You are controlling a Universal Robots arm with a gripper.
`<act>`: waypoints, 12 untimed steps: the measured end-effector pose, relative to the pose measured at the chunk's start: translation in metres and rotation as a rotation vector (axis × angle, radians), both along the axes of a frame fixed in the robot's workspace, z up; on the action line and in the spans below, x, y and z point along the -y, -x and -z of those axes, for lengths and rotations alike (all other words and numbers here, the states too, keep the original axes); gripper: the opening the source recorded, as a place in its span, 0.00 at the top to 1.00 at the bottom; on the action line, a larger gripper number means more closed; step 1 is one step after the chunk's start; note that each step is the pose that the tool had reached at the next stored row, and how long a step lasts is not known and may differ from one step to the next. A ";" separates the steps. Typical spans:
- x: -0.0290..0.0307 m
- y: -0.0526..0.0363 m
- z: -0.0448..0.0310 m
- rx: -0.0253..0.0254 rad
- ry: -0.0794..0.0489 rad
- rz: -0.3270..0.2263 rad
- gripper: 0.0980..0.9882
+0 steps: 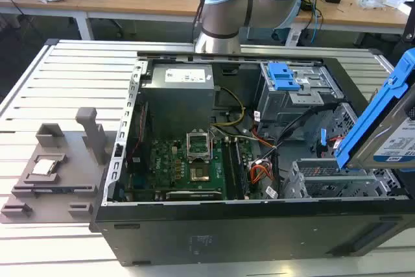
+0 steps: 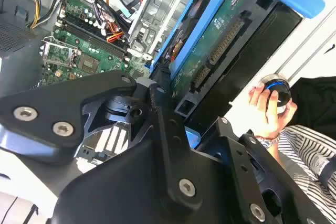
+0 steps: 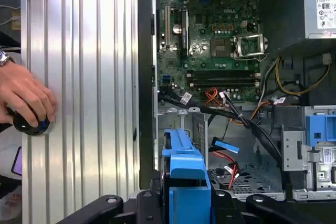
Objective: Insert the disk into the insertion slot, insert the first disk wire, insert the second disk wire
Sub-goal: 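Insert the disk into the insertion slot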
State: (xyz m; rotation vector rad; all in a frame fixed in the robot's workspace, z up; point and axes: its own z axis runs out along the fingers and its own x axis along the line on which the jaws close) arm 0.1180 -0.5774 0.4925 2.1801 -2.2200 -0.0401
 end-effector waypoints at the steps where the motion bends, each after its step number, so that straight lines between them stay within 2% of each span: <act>1: -0.0001 0.0022 0.0003 0.0000 0.000 0.000 0.70; 3: 0.0001 0.0096 0.0018 0.0000 0.000 0.000 0.70; 12: 0.0000 0.0117 0.0132 0.0000 0.000 0.000 0.70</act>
